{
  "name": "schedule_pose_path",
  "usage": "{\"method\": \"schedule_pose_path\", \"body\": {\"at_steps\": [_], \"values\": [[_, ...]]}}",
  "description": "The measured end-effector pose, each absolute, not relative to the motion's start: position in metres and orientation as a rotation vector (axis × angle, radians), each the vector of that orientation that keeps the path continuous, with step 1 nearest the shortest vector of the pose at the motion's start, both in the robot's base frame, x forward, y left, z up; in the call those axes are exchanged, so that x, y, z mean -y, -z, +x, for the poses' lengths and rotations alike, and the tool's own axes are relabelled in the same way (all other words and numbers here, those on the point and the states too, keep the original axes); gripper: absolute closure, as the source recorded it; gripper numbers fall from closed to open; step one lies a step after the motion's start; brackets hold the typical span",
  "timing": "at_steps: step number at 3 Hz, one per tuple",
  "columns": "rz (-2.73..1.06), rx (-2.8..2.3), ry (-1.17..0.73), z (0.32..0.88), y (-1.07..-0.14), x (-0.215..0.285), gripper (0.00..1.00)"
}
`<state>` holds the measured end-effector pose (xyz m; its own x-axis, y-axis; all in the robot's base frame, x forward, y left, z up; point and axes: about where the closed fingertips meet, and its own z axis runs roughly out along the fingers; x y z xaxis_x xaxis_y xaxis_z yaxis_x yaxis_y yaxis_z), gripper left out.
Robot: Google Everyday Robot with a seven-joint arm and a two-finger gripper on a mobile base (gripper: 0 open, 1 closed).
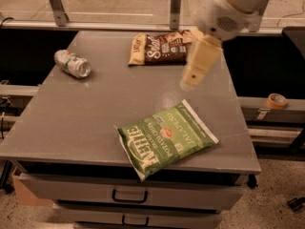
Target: Place 7up can upright
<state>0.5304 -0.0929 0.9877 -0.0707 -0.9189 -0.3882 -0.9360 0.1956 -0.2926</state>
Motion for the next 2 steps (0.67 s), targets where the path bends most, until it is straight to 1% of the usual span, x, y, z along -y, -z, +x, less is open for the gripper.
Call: {"method": "schedule_pose_path", "body": {"at_steps": [1,2], "values": [[-1.756,-1.848,-0.106,0.5635,-1.0051,0.014,0.0],[-1.756,-1.848,-0.106,0.5635,-1.0051,0.0139,0.0]]}}
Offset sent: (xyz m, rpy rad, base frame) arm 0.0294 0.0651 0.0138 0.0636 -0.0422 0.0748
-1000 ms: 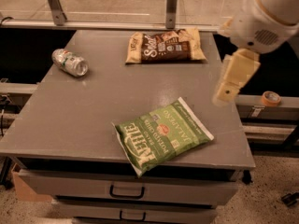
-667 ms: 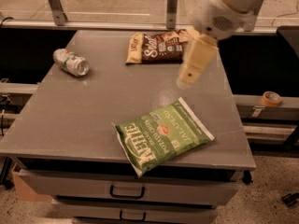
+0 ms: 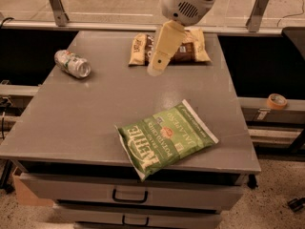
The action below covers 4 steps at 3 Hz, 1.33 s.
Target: Place 7up can upright
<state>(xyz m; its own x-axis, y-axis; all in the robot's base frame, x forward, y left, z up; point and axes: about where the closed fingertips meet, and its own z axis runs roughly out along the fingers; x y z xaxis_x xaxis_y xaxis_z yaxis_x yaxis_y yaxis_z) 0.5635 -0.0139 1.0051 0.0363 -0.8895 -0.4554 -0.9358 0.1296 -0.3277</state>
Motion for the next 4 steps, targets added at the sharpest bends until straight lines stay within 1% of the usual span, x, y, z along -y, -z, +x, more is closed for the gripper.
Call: {"method": "schedule_pose_path", "body": {"at_steps": [1,2,4], "values": [[-1.702,-1.862,-0.146,0.575,-1.0,0.0,0.0],[-1.651,-1.855,-0.218,0.602,-0.983,-0.059,0.0],[-1.613,-1.883,-0.298,0.666,-0.951,-0.195,0.0]]}}
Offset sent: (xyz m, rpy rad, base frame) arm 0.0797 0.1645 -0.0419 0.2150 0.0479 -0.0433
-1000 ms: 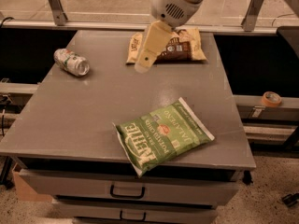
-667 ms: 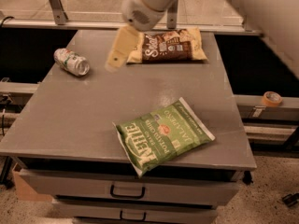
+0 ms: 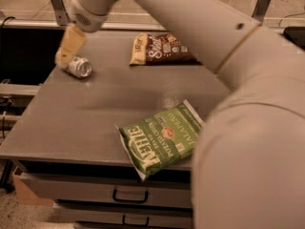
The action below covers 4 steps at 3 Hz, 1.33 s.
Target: Place 7up can upright
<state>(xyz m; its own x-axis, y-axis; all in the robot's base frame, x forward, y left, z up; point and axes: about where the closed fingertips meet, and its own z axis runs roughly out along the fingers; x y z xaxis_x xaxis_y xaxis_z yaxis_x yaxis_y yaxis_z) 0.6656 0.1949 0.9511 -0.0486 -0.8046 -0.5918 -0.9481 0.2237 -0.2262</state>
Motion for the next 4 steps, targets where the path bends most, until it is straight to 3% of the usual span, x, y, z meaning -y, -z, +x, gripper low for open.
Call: {"method": "schedule_pose_path", "body": {"at_steps": [2,4], "values": [[-1.604,-2.048,-0.292,0.699,-0.9,-0.267,0.0],[-1.583,-2.267,-0.224,0.718,-0.84,-0.276,0.0]]}}
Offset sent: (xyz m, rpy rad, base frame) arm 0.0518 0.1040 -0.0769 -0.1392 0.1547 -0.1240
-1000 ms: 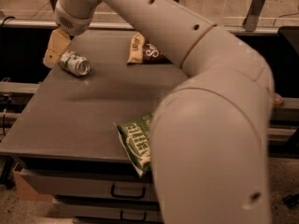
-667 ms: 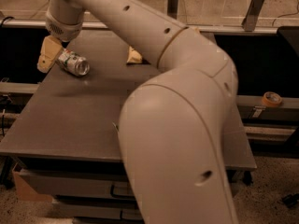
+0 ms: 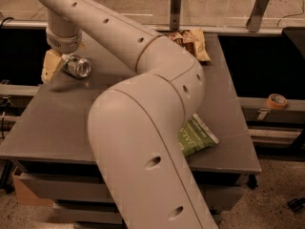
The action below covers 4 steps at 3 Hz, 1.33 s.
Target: Place 7up can upright
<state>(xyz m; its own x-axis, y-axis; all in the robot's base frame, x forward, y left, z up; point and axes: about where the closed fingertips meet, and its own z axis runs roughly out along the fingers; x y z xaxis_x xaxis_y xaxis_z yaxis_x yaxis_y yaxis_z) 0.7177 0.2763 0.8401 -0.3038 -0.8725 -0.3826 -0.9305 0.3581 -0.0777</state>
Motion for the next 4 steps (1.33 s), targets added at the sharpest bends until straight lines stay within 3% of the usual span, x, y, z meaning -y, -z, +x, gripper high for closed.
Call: {"method": "schedule_pose_path", "body": {"at_steps": [1,3,4], "values": [[-1.569,-2.342,-0.196,0.7215,-0.8261,-0.276,0.18],[-1.538,-2.366,-0.185,0.7273,-0.8297,-0.2735,0.64],[-1.535,-2.359,-0.188,0.7277,-0.8324,-0.2731,0.96]]}}
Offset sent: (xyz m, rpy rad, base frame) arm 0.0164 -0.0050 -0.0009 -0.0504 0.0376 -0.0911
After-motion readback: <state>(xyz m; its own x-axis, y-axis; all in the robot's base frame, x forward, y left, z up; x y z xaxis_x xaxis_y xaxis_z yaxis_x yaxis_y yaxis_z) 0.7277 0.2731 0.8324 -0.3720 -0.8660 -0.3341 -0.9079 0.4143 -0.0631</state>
